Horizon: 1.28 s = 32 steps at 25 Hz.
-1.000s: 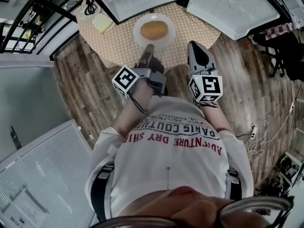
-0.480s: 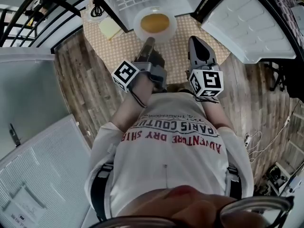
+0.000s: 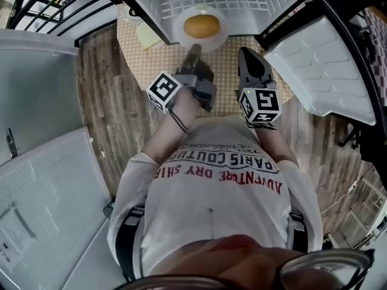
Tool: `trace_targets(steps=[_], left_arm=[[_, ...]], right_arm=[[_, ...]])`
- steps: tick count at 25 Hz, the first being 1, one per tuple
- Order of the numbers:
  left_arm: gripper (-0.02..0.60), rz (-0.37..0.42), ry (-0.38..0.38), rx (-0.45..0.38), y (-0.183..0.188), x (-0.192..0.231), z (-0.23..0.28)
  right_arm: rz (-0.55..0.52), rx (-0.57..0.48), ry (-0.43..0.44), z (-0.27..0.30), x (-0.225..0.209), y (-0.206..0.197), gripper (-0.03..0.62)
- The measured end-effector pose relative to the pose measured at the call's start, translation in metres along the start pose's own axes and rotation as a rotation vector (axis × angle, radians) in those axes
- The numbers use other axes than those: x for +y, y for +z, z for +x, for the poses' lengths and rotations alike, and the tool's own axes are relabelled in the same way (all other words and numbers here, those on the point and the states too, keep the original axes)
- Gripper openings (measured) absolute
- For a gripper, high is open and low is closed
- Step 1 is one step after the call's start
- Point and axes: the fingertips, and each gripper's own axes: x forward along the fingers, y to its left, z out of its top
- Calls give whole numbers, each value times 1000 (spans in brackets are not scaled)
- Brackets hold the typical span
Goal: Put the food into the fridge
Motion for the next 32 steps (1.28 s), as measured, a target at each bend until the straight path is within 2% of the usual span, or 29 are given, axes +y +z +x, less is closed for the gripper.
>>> trace_targets(steps=[7,15,23,32], left_arm=[[35,-19,13,-78,2,6,47],[37,-33,26,-129,8,12,90],[35,-47,41,-170,14,17,112],[35,-64,56,-191,19,16,135]], right_arm=[[-21,20,71,29,-26,-4,21],[-27,38,123,55,-43,-11,21],[-9,54,172,64,-44,-17,21],[7,72,180,70,-48,-25,21]])
